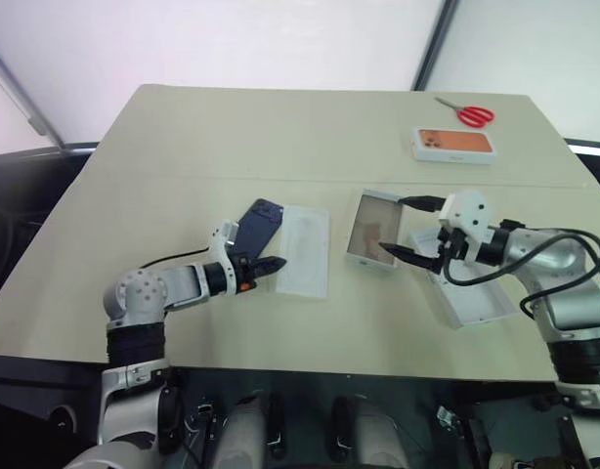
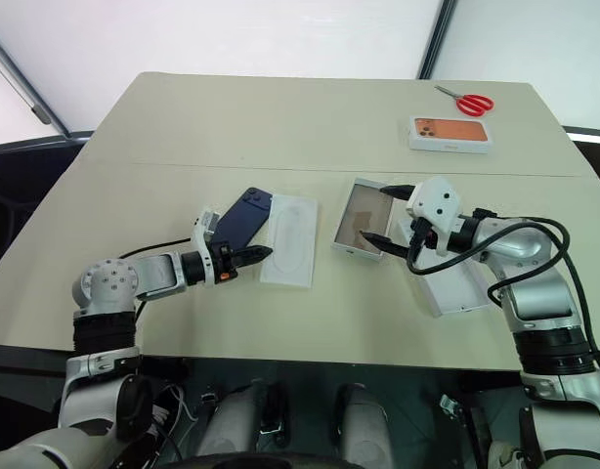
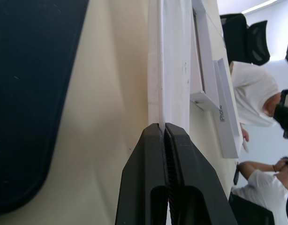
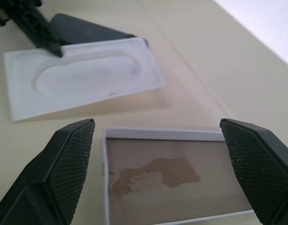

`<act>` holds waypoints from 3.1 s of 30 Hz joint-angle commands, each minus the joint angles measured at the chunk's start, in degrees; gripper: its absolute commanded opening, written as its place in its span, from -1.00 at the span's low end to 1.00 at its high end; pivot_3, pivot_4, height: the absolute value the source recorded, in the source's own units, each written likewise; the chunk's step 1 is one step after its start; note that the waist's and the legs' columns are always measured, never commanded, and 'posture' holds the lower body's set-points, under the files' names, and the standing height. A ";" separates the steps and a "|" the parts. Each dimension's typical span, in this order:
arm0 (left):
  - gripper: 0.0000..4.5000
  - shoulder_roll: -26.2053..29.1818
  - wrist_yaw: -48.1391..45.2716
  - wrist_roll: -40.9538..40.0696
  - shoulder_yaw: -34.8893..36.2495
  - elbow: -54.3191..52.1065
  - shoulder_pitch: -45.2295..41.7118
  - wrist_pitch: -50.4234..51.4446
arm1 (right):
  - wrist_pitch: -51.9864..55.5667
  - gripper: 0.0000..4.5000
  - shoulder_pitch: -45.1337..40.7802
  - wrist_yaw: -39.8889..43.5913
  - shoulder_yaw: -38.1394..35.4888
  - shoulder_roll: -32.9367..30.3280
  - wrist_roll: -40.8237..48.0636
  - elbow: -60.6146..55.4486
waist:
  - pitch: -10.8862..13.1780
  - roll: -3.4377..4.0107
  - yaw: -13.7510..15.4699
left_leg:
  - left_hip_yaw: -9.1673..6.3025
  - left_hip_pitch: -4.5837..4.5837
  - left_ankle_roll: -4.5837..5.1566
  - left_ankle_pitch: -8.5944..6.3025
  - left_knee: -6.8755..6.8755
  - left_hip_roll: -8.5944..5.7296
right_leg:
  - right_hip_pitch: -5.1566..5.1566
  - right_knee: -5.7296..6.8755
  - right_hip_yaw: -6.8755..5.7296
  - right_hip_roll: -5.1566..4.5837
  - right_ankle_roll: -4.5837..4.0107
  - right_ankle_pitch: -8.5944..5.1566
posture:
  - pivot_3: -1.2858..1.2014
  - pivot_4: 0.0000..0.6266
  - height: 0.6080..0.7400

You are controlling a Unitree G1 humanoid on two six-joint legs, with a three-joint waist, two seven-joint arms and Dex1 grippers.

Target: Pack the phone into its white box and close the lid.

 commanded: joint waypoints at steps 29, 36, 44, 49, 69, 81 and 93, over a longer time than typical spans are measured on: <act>-1.00 -0.32 6.04 -10.64 8.39 -3.85 -6.59 -1.39 | -5.35 -0.98 -4.30 8.60 14.54 9.66 -6.93 6.23 | 0.01 -0.01 -0.20 | 0.00 -0.01 -0.01 0.01 0.00 -0.02 | 0.00 0.02 -0.01 0.06 0.01 0.00 | 0.03 -0.52 0.96; -1.00 -1.09 6.57 -10.96 7.29 -4.63 -4.74 -0.59 | -2.94 -0.98 -4.72 9.09 14.12 10.04 -5.17 6.24 | 0.01 -0.01 -0.23 | 0.00 -0.01 -0.02 0.01 0.00 -0.02 | -0.01 0.02 -0.02 0.06 0.01 0.00 | 0.03 -0.52 0.96; -1.00 -2.29 6.50 -10.11 4.41 -4.49 -4.07 -1.19 | -2.91 0.04 -3.83 8.86 9.96 6.05 -4.24 3.14 | 0.01 -0.01 0.14 | 0.00 -0.02 -0.02 0.01 0.00 -0.04 | -0.01 0.02 -0.01 0.03 0.00 0.00 | 0.03 -0.52 0.96; -1.00 -3.26 6.44 -9.79 3.32 -2.27 -5.89 -1.84 | -0.27 0.04 -2.68 9.28 3.49 0.06 -1.71 2.59 | 0.01 -0.02 0.21 | -0.01 -0.02 -0.02 0.01 0.01 -0.04 | 0.00 0.00 -0.01 0.02 0.00 0.00 | 0.03 -0.52 0.96; -1.00 -11.13 8.93 -6.59 -1.37 3.25 -6.08 -3.83 | -8.06 0.04 -5.31 -1.42 -1.95 2.95 -4.19 11.53 | 0.01 -0.04 0.13 | 0.01 -0.02 -0.01 0.02 0.01 -0.02 | -0.01 0.01 -0.02 0.06 0.01 0.00 | 0.03 -0.52 0.96; 0.93 -10.37 9.65 -6.40 -0.68 1.94 -6.38 -3.55 | -8.43 0.07 -6.19 -2.39 -0.94 4.23 -4.59 11.96 | 0.00 -0.04 0.10 | 0.01 0.00 -0.01 0.02 0.01 -0.02 | 0.02 0.01 -0.02 0.05 0.01 0.00 | 0.03 -0.52 0.96; 0.96 -1.08 5.08 -3.52 -2.27 -4.20 -8.58 -9.92 | -3.90 -0.77 -7.82 -4.75 4.54 9.04 -6.70 6.93 | 0.01 -0.04 -0.07 | -0.01 -0.02 -0.03 0.03 0.00 -0.02 | -0.01 0.03 -0.02 0.05 0.01 0.00 | 0.03 -0.52 0.96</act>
